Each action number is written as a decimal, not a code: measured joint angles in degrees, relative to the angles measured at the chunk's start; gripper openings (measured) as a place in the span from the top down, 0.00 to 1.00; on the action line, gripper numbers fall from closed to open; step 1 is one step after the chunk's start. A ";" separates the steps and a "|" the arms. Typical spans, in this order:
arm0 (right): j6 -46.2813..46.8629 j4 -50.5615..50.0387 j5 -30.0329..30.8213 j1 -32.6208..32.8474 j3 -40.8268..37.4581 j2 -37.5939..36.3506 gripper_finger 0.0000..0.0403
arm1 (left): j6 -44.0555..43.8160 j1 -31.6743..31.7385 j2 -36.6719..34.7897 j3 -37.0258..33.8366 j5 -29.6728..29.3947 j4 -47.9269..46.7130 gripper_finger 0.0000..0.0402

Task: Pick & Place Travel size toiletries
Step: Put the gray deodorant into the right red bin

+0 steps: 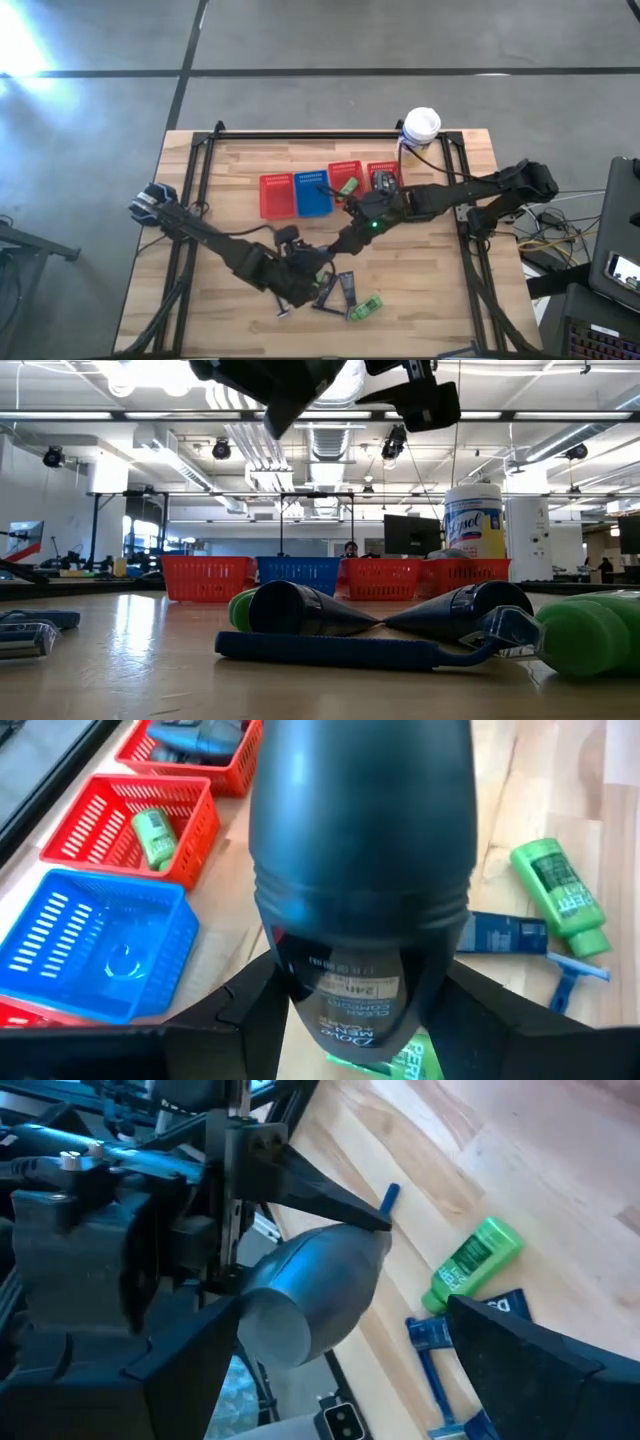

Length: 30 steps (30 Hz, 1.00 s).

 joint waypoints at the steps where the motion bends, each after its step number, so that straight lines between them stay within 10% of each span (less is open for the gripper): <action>1: 0.04 -0.14 -0.02 0.00 0.00 0.00 0.13 | 0.25 0.30 0.01 0.00 0.15 0.10 0.51; 30: -0.02 -0.64 0.47 0.30 -0.13 -0.70 0.15 | -1.49 3.40 -0.11 -0.96 6.62 2.43 0.51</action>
